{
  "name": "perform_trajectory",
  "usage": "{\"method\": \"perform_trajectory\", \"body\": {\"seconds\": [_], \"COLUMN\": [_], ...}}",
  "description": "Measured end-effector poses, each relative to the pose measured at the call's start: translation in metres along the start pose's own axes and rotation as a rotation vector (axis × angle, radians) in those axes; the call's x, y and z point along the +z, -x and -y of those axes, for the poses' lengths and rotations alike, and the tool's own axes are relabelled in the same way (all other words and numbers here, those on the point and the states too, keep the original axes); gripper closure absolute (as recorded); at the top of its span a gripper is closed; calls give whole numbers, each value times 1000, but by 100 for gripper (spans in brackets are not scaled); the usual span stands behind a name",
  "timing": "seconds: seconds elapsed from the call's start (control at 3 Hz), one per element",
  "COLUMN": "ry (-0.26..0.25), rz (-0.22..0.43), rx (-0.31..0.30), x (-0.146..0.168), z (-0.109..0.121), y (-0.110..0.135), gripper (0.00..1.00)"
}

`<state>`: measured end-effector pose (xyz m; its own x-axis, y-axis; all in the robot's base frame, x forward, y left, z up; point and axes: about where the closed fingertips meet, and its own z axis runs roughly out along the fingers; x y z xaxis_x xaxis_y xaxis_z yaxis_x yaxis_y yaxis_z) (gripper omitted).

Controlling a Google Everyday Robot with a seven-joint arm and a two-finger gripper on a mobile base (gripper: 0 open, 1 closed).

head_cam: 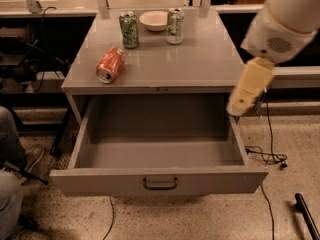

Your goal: Place coke can into top drawer

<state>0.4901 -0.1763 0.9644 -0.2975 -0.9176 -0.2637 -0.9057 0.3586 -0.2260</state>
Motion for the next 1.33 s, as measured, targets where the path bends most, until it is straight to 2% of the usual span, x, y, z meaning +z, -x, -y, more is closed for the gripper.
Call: {"method": "perform_trajectory", "body": {"seconds": [0.33, 0.67, 1.0, 1.33], "ry": [5, -12, -12, -24], "rz": [93, 178, 178, 169], "rx": [148, 300, 300, 335], "x": [39, 54, 54, 64], "z": [28, 46, 46, 55], "y": [65, 105, 105, 120], "gripper": [0, 0, 0, 0]}}
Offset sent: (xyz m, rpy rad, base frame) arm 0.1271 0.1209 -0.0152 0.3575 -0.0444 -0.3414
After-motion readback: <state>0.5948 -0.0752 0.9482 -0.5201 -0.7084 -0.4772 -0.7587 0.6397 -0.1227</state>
